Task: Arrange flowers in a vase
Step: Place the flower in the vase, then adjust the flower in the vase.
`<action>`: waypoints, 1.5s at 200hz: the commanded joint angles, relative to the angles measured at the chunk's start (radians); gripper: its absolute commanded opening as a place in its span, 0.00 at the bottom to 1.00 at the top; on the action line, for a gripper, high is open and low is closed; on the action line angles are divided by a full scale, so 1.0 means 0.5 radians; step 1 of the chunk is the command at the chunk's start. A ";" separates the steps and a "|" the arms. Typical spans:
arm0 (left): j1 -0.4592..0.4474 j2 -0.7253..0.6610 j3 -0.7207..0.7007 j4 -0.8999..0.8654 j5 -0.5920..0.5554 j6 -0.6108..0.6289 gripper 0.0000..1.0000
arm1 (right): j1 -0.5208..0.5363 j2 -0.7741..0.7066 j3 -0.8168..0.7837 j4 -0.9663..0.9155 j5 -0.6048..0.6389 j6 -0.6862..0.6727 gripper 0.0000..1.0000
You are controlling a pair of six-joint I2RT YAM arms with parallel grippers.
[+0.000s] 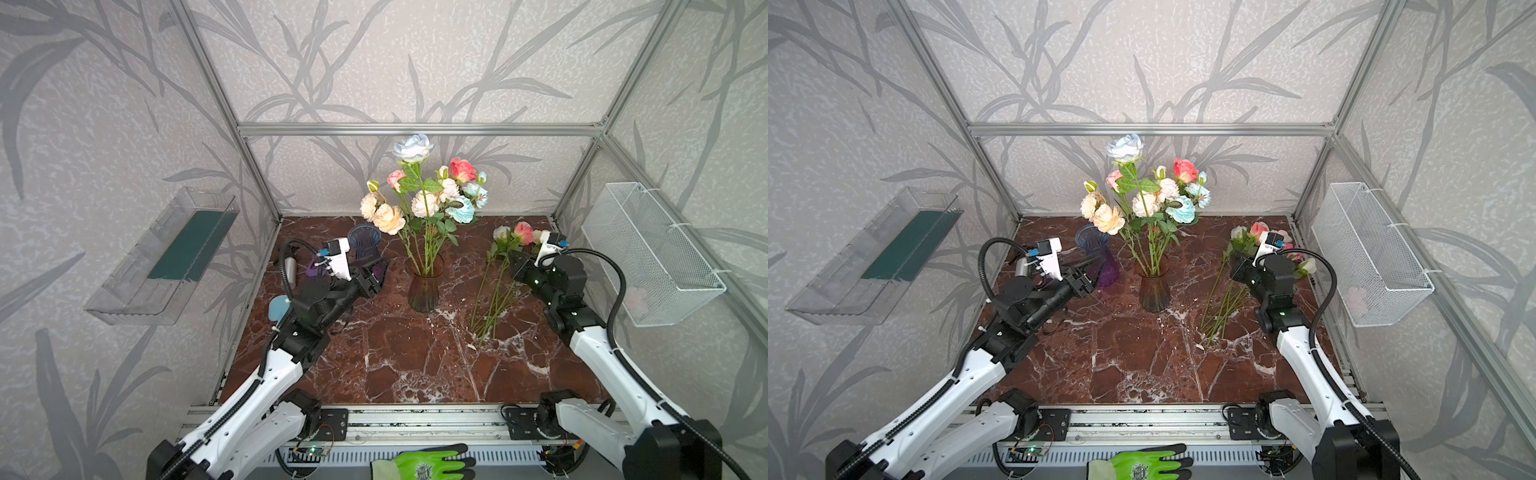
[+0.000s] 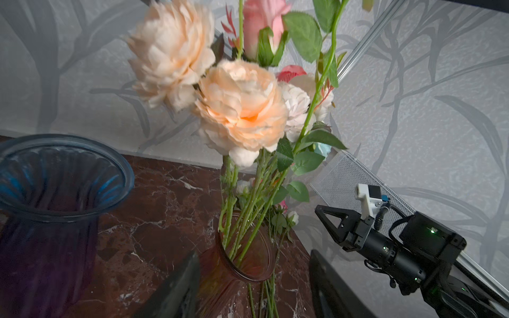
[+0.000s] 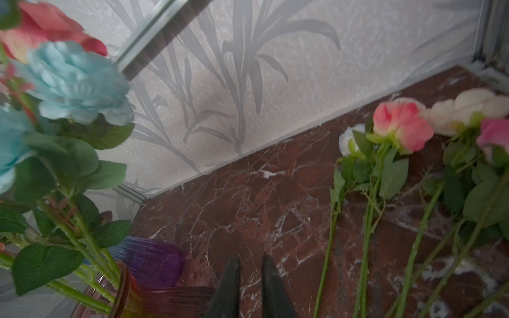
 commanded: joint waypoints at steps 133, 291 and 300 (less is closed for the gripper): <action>-0.061 -0.241 0.152 -0.394 -0.443 0.249 0.62 | 1.146 0.954 1.973 -0.771 0.348 -1.128 0.30; -0.052 -0.249 0.142 -0.369 -0.423 0.247 0.62 | 1.151 1.138 2.120 -0.641 0.398 -1.145 0.04; -0.048 -0.245 0.140 -0.366 -0.419 0.245 0.62 | 1.149 1.105 2.083 -0.603 0.388 -1.127 0.03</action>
